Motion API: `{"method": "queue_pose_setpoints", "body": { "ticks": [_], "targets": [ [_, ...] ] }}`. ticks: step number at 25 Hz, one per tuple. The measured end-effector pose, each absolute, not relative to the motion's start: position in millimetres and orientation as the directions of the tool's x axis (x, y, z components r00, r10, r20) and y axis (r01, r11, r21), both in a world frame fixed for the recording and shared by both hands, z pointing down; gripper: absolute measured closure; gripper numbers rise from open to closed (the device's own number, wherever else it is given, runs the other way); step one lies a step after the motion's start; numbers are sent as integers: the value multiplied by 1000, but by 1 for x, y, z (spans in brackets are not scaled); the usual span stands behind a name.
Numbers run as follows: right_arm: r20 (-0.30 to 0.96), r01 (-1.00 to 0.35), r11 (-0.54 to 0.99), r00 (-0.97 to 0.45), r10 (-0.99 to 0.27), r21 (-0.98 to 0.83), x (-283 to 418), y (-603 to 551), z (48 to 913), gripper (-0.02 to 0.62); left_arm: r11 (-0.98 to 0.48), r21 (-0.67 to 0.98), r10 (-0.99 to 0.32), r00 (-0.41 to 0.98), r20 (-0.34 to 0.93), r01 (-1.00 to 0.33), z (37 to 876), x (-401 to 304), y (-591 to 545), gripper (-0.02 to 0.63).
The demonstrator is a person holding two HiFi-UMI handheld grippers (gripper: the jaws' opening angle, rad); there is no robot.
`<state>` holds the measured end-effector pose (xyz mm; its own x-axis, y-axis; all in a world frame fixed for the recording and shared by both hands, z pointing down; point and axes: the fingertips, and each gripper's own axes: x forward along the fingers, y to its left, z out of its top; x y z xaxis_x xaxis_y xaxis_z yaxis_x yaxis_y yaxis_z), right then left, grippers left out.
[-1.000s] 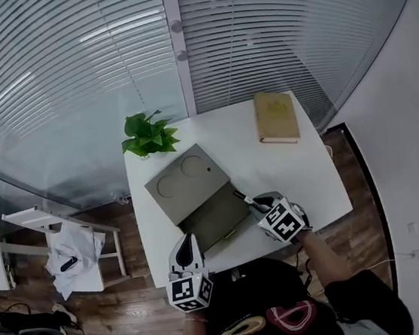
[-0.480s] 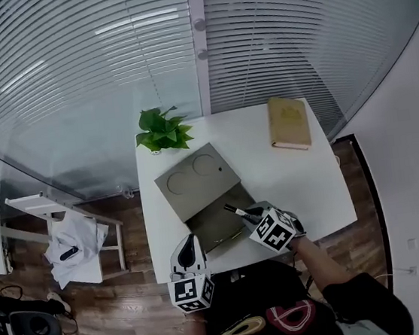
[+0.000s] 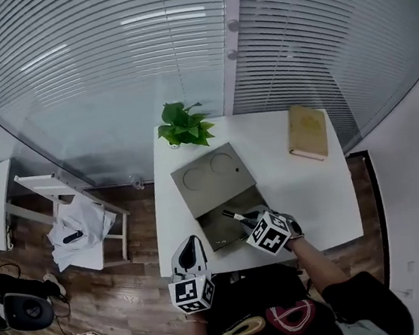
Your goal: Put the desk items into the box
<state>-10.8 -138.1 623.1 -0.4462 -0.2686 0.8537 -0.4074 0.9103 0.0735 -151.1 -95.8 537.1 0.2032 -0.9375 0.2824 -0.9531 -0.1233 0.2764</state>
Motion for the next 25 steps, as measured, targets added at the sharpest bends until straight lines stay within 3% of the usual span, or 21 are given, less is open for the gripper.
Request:
{"method": "queue_pose_setpoints", "body": {
  "ticks": [25],
  "targets": [
    [897, -284, 959, -420, -136, 13, -50, -144, 666, 523, 45, 293, -950, 50, 310, -955, 544, -189, -73, 584]
  ]
}}
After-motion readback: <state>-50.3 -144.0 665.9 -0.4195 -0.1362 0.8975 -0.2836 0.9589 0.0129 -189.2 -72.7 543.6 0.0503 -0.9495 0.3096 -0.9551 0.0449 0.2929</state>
